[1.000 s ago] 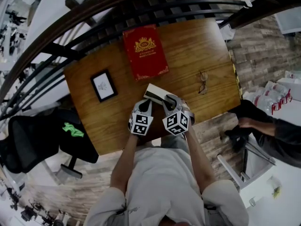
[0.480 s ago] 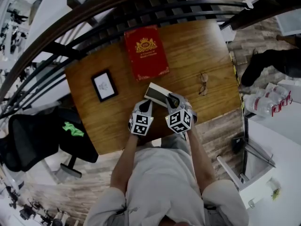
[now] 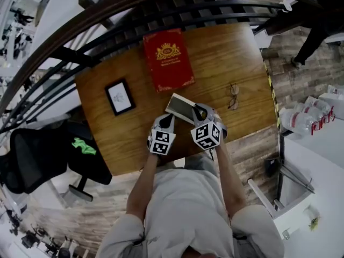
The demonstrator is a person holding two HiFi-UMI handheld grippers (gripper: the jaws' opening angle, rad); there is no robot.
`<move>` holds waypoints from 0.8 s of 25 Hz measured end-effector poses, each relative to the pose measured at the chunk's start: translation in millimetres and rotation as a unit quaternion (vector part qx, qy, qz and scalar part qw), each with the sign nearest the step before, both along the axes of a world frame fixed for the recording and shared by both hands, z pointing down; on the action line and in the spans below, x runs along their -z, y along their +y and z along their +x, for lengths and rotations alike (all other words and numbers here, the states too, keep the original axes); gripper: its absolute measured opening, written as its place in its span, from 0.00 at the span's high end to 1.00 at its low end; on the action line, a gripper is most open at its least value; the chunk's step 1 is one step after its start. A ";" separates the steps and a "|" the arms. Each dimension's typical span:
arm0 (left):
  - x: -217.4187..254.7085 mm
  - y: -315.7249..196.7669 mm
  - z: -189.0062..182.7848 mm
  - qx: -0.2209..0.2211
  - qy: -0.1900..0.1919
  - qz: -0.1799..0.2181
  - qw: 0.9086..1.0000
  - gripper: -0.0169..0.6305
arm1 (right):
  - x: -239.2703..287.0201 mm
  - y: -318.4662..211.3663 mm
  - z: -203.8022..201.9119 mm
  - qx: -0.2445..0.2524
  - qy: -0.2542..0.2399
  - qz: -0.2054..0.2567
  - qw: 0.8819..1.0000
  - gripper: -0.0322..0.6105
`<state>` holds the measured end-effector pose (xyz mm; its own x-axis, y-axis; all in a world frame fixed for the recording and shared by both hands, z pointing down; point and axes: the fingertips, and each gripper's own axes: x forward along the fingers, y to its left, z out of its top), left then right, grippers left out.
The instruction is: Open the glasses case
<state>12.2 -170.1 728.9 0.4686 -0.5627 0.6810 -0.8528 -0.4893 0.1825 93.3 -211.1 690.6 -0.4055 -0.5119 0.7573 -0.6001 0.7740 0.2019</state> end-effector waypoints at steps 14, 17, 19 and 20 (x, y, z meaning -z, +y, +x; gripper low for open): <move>-2.3 -0.4 -0.9 0.008 -0.002 -0.002 1.000 0.94 | -6.8 -19.3 7.8 -0.001 0.006 0.005 1.000 0.88; -2.2 -0.7 -0.4 0.009 -0.001 -0.002 1.000 0.94 | -7.9 -22.0 9.4 -0.002 0.005 0.004 1.000 0.88; -1.7 -0.7 -0.7 0.010 0.000 -0.002 1.000 0.94 | -8.3 -23.4 10.1 -0.002 0.005 0.004 1.000 0.87; -1.2 -0.8 -0.8 0.010 0.000 -0.002 1.000 0.94 | -8.4 -24.2 10.5 -0.002 0.004 0.003 1.000 0.87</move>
<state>11.4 -170.9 730.1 0.4568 -0.5687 0.6840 -0.8626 -0.4710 0.1845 103.8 -235.3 699.0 -0.3964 -0.5188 0.7574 -0.6018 0.7699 0.2124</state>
